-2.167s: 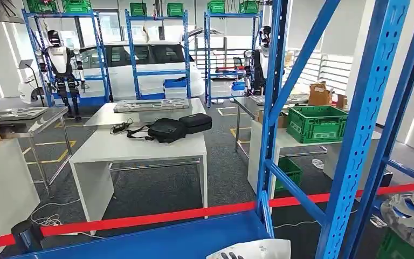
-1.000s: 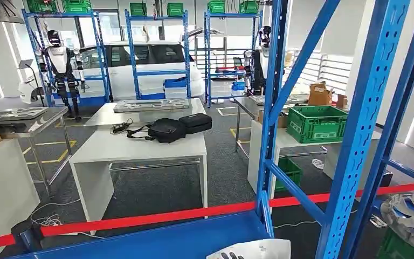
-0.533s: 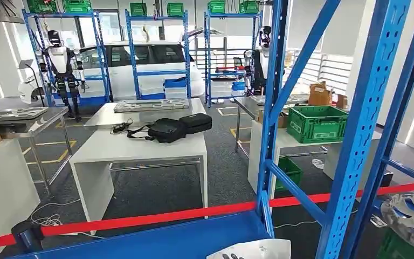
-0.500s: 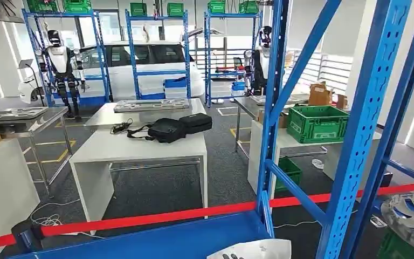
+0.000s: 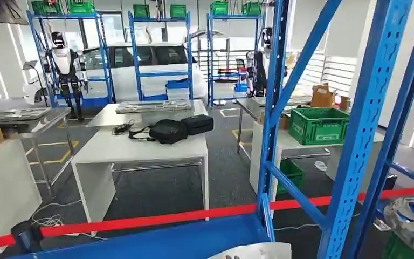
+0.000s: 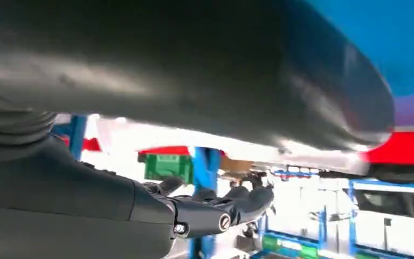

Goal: Take the parts from the cabinet and place them on the table.

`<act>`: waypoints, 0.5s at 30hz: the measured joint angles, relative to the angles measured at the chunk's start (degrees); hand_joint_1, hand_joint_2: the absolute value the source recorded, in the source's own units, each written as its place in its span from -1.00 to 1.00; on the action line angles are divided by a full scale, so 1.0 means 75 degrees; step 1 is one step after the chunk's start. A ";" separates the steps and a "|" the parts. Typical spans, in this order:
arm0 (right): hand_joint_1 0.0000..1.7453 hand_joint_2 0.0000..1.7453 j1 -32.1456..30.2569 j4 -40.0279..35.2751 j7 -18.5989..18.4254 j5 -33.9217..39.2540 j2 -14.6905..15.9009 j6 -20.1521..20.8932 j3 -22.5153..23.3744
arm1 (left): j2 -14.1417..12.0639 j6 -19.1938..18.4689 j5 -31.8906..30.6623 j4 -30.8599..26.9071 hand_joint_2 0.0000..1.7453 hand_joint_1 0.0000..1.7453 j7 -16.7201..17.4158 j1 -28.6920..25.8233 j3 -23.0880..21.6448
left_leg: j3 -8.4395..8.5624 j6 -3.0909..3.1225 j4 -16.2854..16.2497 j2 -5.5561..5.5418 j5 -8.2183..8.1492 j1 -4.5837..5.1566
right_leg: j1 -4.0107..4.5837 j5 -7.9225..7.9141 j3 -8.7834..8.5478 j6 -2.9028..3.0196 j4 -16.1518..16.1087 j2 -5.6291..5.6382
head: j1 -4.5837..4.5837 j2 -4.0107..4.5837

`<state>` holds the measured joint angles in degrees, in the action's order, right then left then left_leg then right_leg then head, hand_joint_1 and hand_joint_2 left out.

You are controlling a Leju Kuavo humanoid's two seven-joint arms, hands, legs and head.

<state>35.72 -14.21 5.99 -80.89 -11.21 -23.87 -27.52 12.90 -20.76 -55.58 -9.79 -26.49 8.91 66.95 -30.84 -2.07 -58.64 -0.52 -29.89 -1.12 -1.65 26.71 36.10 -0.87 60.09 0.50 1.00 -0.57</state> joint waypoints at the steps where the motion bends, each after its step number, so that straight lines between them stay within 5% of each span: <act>1: -1.00 -1.00 0.0005 0.0000 0.0000 0.0061 0.0038 -0.0003 0.0032 | 0.0003 -0.0003 0.0000 0.0000 -1.00 -1.00 0.0032 0.0016 0.0000 | 0.0003 0.0133 0.0014 -0.0007 0.0020 0.0004 | 0.0011 -0.0006 0.0000 0.0012 0.0007 0.0000 | 0.0006 0.0003; 4: -1.00 -1.00 0.0066 0.0000 0.0038 0.0111 0.0119 -0.0023 0.0157 | 0.0023 -0.0003 -0.0015 0.0000 -1.00 -1.00 0.0125 0.0108 0.0000 | 0.0064 0.0178 0.0101 0.0010 0.0029 0.0002 | 0.0032 0.0012 -0.0007 0.0067 0.0007 0.0024 | -0.0008 0.0003; 7: -1.00 -1.00 0.0079 0.0000 0.0038 0.0134 0.0186 -0.0032 0.0189 | 0.0038 -0.0012 -0.0020 0.0003 -1.00 -1.00 0.0143 0.0176 0.0000 | 0.0096 0.0104 0.0157 0.0015 0.0055 0.0000 | 0.0041 0.0024 -0.0016 0.0104 0.0009 0.0024 | -0.0011 0.0003; 9: -1.00 -1.00 0.0078 0.0000 0.0041 0.0143 0.0221 -0.0035 0.0198 | 0.0050 -0.0035 -0.0023 0.0006 -1.00 -1.00 0.0143 0.0181 0.0000 | 0.0109 -0.0031 0.0187 0.0017 0.0066 -0.0004 | 0.0043 0.0026 -0.0016 0.0110 0.0011 0.0024 | -0.0011 0.0003; 15: -1.00 -1.00 0.0075 0.0000 0.0070 0.0227 0.0353 -0.0114 0.0335 | 0.0085 -0.0050 -0.0125 0.0006 -1.00 -1.00 0.0233 0.0264 0.0000 | 0.0108 -0.0076 0.0182 0.0016 0.0069 0.0007 | 0.0052 0.0022 -0.0042 0.0112 -0.0004 0.0020 | -0.0008 0.0003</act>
<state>36.29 -14.21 6.51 -79.19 -8.57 -24.72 -25.00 13.53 -21.14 -56.52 -9.75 -24.74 10.89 66.95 -30.03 -2.64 -57.28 -0.41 -29.38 -1.07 -1.25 26.87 35.78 -0.03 60.06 0.65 0.94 -0.55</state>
